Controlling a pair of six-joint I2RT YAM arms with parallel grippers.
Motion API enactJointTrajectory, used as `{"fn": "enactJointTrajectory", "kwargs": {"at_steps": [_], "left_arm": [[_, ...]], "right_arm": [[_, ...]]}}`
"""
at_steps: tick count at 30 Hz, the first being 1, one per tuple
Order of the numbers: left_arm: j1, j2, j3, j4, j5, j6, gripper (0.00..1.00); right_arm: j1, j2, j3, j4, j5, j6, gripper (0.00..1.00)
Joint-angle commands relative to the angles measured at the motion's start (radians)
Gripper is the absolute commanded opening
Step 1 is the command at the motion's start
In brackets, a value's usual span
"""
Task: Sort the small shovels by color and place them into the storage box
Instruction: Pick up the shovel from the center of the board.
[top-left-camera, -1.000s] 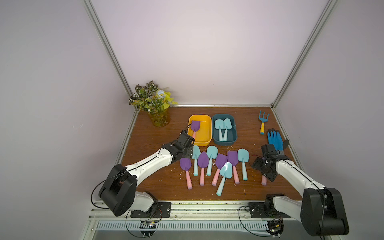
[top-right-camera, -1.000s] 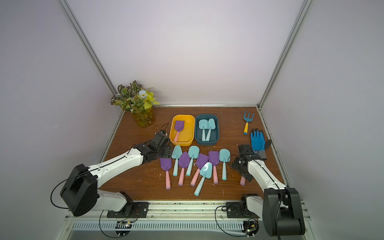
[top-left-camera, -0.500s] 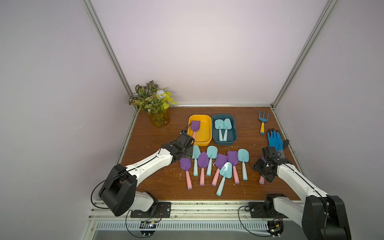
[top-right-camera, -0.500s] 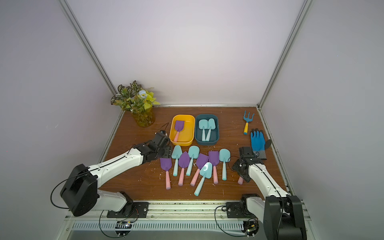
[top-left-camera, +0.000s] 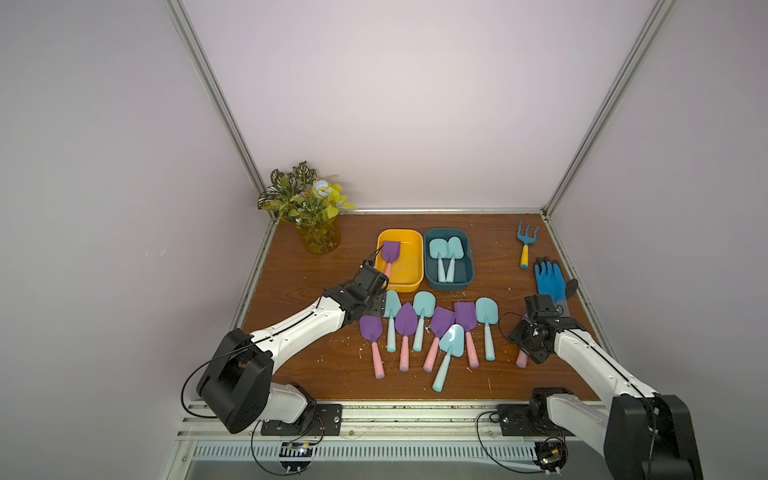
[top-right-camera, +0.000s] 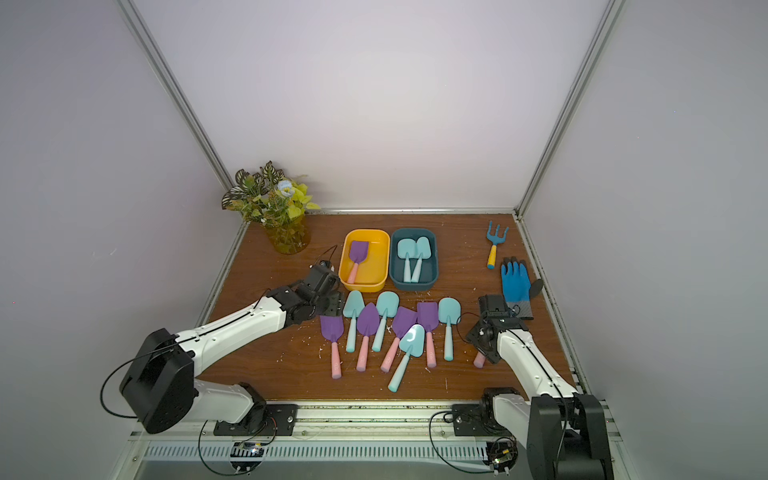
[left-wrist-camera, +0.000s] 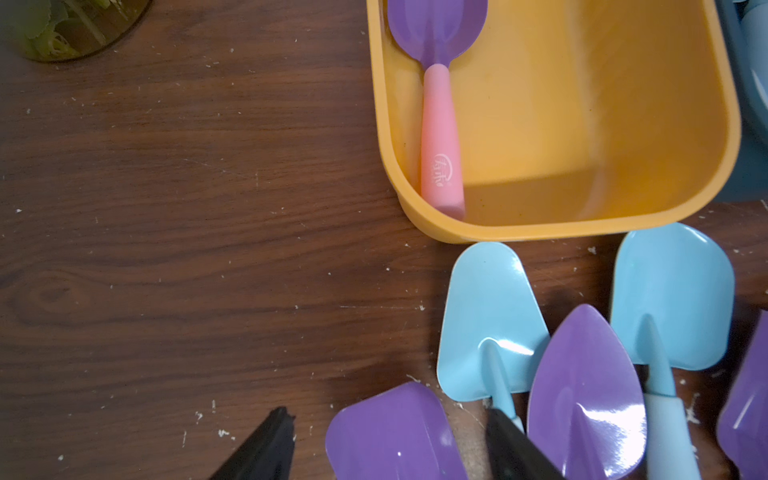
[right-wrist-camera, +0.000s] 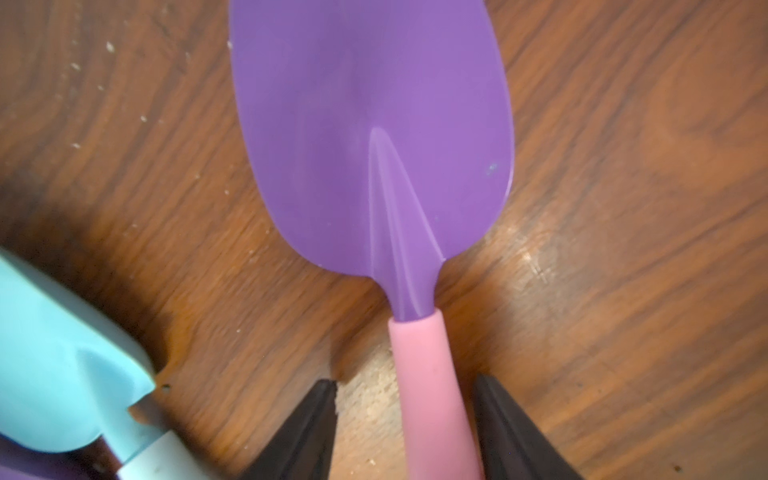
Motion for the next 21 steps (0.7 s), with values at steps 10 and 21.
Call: {"fn": "enactJointTrajectory", "kwargs": {"at_steps": [10, 21], "left_arm": [[0.015, -0.023, 0.018, -0.022, -0.008, 0.005, 0.75], [0.018, -0.041, 0.064, -0.085, -0.048, 0.014, 0.75]], "right_arm": [[-0.002, -0.01, 0.007, 0.008, -0.048, -0.006, 0.43], [-0.002, -0.043, 0.045, -0.011, -0.032, -0.051, 0.2]]}}
